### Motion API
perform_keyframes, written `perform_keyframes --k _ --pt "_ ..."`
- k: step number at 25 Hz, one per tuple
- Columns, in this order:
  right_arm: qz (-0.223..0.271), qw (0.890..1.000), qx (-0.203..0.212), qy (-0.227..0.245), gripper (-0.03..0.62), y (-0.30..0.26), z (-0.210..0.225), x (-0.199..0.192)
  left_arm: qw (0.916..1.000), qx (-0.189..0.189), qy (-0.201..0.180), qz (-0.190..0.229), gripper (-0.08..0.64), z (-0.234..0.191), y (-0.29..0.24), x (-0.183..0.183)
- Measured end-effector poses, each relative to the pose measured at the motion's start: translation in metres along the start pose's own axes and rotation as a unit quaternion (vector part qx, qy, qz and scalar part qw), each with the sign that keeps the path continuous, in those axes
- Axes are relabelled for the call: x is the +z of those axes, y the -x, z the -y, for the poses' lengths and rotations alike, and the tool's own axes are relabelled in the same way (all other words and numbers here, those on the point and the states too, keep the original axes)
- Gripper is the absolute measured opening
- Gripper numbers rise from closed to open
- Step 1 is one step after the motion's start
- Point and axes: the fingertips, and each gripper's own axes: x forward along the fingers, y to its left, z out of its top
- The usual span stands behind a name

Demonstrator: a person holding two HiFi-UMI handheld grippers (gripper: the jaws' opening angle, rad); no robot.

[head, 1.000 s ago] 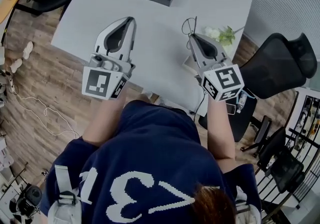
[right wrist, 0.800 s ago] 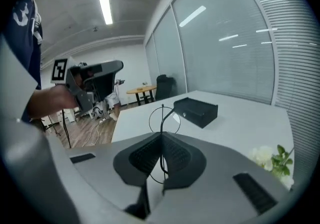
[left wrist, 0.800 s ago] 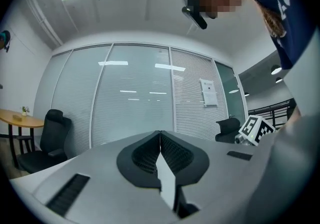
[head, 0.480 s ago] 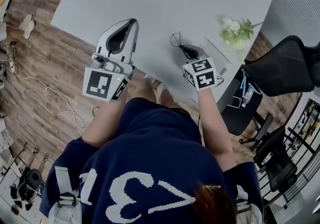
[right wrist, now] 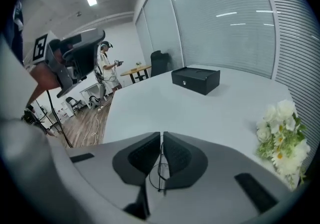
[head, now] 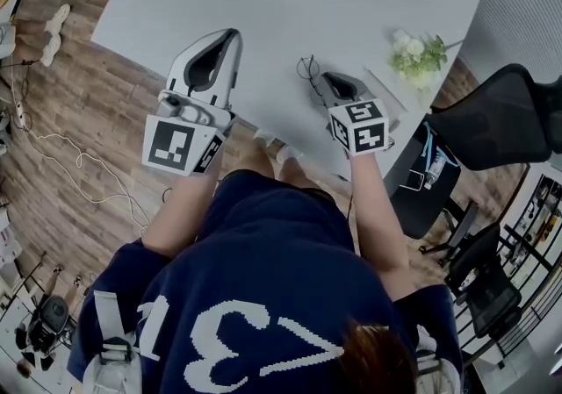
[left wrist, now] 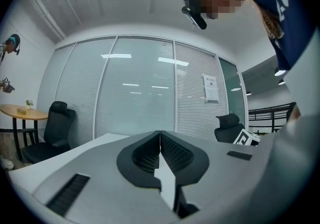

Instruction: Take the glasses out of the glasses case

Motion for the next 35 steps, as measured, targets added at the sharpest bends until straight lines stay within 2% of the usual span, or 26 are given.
perform_keyframes --k 2,5,7,10,14,18,26,35 --pt "0.024 1.0 0.001 -0.007 0.066 0.013 0.003 0.02 1.0 -0.004 -0.003 0.007 0.017 0.002 -0.003 0.007" --pt "0.113 0.993 -0.019 -0.002 0.035 0.048 0.012 0.07 0.9997 -0.011 -0.009 0.022 0.017 0.005 -0.01 0.023" --pt "0.187 0.981 -0.04 0.013 0.027 0.08 0.017 0.11 0.999 -0.015 -0.017 0.038 0.017 0.005 -0.017 0.037" --pt "0.283 0.956 -0.066 0.029 0.025 0.13 0.019 0.16 0.9975 -0.022 -0.029 0.061 0.017 0.007 -0.027 0.06" --pt "0.356 0.93 -0.087 0.033 0.025 0.177 0.018 0.196 0.9953 -0.031 -0.04 0.083 0.016 0.011 -0.034 0.085" --pt "0.386 0.917 -0.096 0.022 0.025 0.202 0.019 0.209 0.994 -0.037 -0.046 0.092 0.017 0.015 -0.038 0.097" --pt "0.41 0.904 -0.125 0.003 0.025 0.229 0.032 0.218 0.9927 -0.046 -0.051 0.099 0.016 0.024 -0.046 0.11" --pt "0.409 0.9 -0.149 -0.006 0.025 0.235 0.044 0.217 0.9932 -0.048 -0.049 0.094 0.017 0.029 -0.054 0.106"
